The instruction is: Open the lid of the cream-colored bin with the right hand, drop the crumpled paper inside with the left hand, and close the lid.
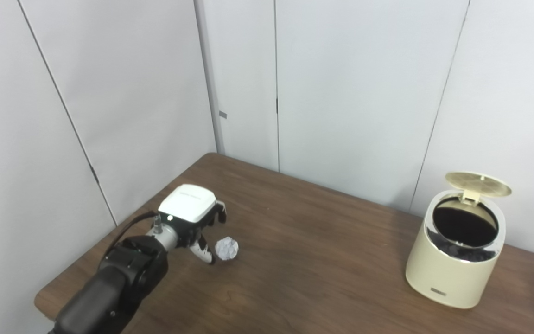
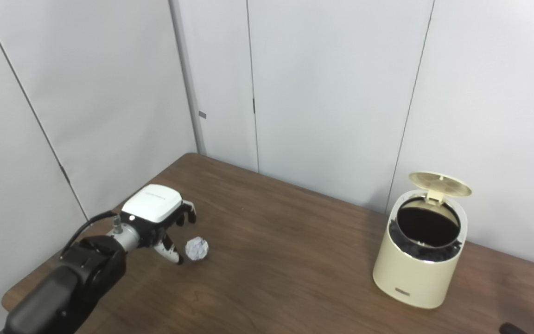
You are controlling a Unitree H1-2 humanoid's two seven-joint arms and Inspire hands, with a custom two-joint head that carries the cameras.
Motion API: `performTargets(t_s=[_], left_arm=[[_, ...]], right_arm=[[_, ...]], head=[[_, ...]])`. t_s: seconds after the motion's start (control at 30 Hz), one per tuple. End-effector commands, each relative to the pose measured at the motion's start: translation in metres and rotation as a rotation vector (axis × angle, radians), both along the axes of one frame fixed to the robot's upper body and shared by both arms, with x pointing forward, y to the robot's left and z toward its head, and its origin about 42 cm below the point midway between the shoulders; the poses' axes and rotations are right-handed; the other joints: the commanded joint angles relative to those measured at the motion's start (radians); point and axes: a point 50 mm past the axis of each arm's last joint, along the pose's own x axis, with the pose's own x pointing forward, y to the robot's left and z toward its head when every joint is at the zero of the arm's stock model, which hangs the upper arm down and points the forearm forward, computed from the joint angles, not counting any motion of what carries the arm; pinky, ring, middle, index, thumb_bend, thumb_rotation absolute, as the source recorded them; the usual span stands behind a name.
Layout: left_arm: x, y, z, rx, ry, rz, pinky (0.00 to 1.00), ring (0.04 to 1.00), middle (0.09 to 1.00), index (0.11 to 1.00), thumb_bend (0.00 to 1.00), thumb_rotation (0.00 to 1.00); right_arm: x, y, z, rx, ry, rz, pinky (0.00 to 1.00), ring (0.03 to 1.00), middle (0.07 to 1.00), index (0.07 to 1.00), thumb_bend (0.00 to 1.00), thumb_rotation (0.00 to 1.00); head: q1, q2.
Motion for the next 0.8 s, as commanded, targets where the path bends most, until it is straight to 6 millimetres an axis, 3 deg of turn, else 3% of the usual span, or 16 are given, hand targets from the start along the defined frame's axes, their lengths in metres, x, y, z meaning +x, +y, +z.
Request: performTargets(t_s=[0.0,0.37,0.53,0.77], left_arm=[[0.008,0.002,0.017,0.024,-0.053,0.0,0.63,0.619,0.653,0.675,0.88,0.16],[0.018,0.0,-0.002,0.012,-0.005,0.012,0.58,0.567,0.615,0.692,0.88,0.15],[0.02,0.004,-0.011,0.05,-0.009,0.014,0.59,0.6,0.658,0.712,0.88,0.15],[0.02,0.003,-0.018,0.041,-0.014,0.015,0.58,0.591,0.647,0.724,0.86,0.16]], right_arm=[[0.004,0.0,0.027,-0.021,-0.09,0.018,0.71,0.898,0.977,0.972,0.95,0.77],[0.001,-0.002,0.027,-0.021,-0.088,0.011,0.72,0.9,0.969,0.967,0.93,0.76],[-0.002,-0.002,0.026,-0.02,-0.076,0.009,0.69,0.882,0.959,0.96,0.91,0.73],[-0.004,-0.002,0.026,-0.016,-0.07,0.006,0.67,0.877,0.957,0.963,0.89,0.71]], head=[[-0.001,0.002],[-0.004,0.011],[-0.007,0.015],[-0.007,0.023]])
